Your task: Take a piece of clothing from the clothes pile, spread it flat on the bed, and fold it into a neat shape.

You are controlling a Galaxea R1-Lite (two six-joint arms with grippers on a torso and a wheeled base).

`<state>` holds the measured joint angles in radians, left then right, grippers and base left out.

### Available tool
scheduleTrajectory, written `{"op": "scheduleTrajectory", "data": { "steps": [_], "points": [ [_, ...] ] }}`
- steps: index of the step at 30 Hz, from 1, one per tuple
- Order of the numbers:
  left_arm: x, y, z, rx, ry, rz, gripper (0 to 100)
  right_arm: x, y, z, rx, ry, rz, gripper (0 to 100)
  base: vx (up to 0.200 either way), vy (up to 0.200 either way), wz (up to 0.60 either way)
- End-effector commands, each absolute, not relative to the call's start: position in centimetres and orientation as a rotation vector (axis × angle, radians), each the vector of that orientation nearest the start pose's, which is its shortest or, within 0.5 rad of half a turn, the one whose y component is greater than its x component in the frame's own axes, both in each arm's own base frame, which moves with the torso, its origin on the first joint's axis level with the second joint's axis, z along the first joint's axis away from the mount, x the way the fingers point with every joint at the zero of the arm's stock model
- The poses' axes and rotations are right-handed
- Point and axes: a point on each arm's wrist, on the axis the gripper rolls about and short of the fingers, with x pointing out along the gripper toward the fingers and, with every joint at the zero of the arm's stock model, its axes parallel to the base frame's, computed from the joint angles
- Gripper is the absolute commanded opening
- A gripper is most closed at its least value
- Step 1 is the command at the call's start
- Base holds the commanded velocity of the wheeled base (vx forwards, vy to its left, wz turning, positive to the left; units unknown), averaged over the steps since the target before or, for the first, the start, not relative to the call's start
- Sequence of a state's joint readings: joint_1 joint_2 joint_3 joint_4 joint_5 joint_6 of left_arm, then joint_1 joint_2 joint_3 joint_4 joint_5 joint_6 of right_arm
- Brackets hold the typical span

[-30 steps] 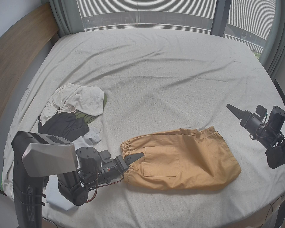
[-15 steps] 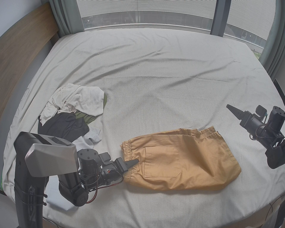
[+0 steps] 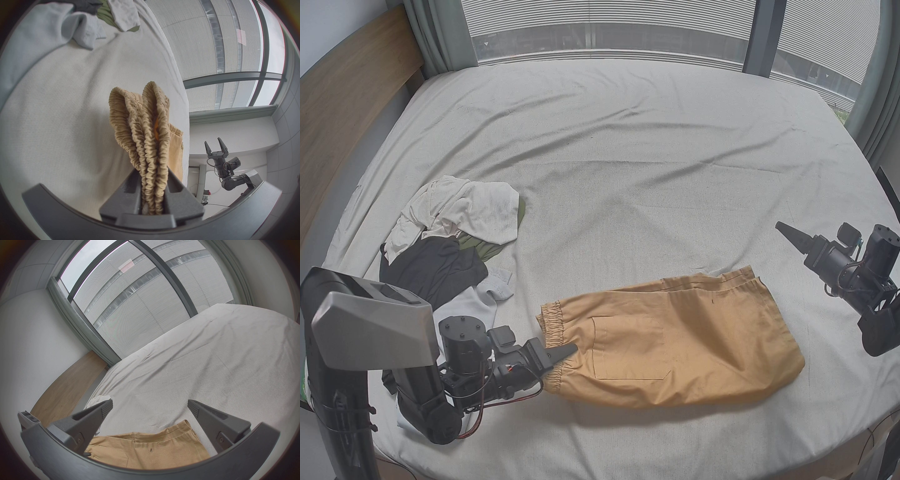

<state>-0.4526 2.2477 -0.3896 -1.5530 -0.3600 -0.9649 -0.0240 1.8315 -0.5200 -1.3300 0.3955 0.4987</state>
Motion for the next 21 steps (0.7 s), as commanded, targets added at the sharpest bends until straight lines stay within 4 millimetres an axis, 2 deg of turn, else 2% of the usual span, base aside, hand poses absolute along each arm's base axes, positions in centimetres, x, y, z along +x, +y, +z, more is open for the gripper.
{"op": "scheduleTrajectory", "data": {
  "steps": [1,9,10,21],
  "points": [
    [26.5,-13.0,2.8,-0.894,0.639,-0.561,0,29.7,0.2,14.1,0.49,0.08,0.368,100,0.0,0.0,0.0],
    [25.4,-10.7,3.5,-0.9,0.627,-0.494,0,29.9,0.2,13.5,0.494,0.099,0.363,100,0.0,0.0,0.0],
    [25.0,-10.0,3.8,-0.897,0.622,-0.478,0,30.0,0.2,13.3,0.495,0.103,0.362,100,0.0,0.0,0.0],
    [23.9,-7.6,3.2,-0.866,0.639,-0.402,0,30.0,0.2,13.3,0.495,0.105,0.362,100,0.0,0.0,0.0]
  ]
}}
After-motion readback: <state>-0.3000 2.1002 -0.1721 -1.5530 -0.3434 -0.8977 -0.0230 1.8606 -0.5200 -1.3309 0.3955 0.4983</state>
